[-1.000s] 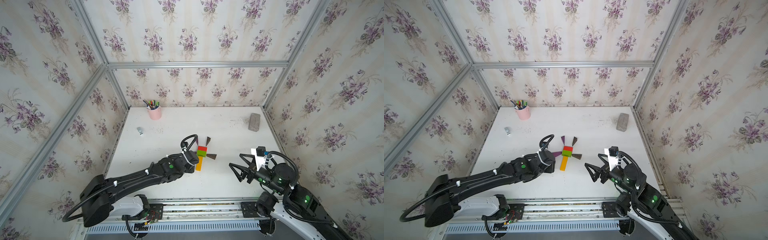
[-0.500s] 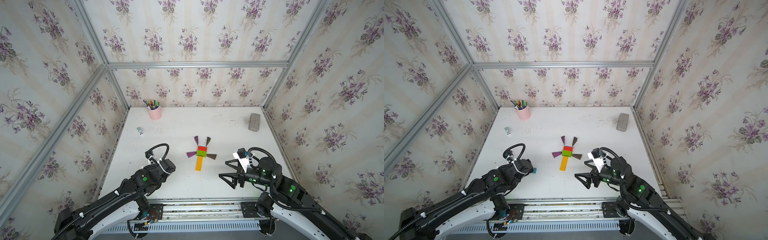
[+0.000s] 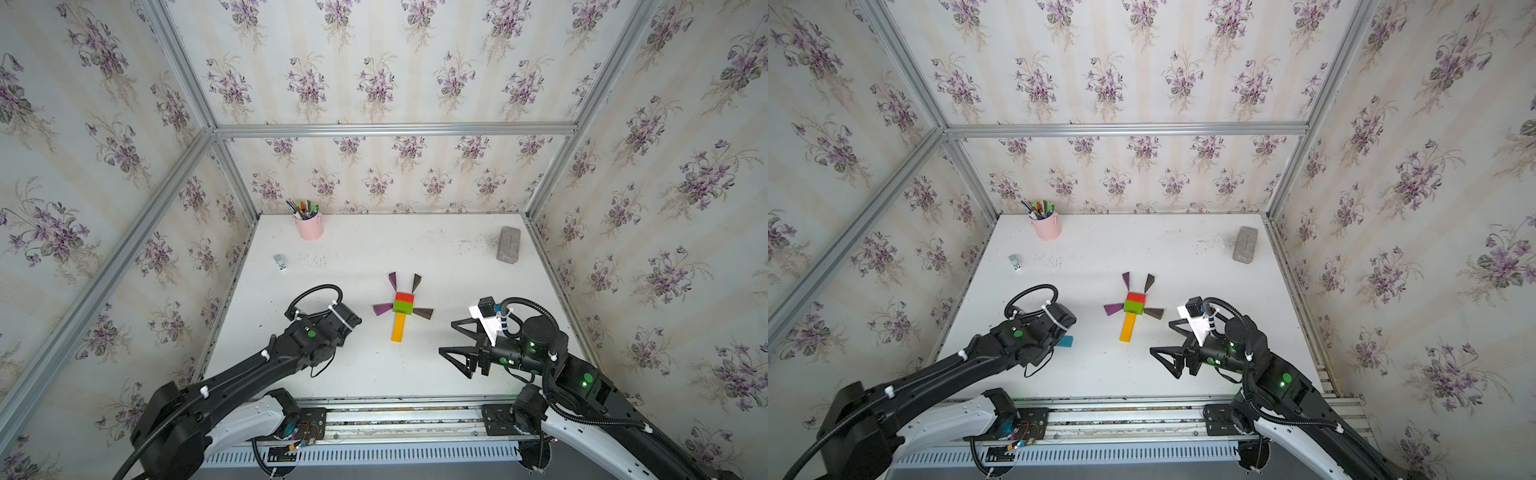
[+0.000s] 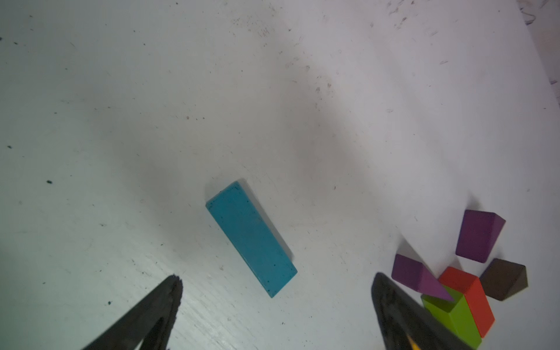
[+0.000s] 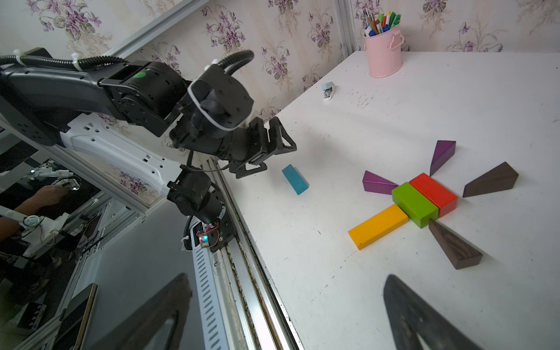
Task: Assemble a small pinwheel with building blocks
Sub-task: Pick up the building block from the center of the board.
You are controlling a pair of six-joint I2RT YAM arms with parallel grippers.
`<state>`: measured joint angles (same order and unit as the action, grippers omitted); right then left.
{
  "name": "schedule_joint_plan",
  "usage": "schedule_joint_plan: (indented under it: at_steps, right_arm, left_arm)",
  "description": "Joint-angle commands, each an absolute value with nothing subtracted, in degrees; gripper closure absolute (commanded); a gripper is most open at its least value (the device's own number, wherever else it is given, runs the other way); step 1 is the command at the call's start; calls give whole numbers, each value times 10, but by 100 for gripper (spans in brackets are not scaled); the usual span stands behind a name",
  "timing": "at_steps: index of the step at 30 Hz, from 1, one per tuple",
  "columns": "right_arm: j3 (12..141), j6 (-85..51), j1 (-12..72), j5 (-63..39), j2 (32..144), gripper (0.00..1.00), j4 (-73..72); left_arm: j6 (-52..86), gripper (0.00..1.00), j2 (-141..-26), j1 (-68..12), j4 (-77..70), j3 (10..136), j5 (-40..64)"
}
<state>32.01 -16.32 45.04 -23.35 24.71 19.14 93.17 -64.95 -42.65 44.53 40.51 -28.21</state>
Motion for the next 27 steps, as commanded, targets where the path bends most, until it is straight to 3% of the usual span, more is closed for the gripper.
schedule_joint_plan:
  at_steps: [1, 6, 13, 27]
  right_arm:
    - [320, -165, 451, -230, 242, 1, 177]
    - [320, -164, 451, -229, 243, 1, 177]
    - [319, -165, 451, -229, 246, 1, 176]
    - [319, -167, 451, -228, 246, 1, 177]
  left_arm:
    - [996, 4, -699, -426, 514, 434, -231]
    - [1072, 21, -721, -431, 511, 414, -220]
    - [1111, 33, -713, -435, 490, 404, -255]
    - [1089, 37, -834, -405, 418, 430, -202]
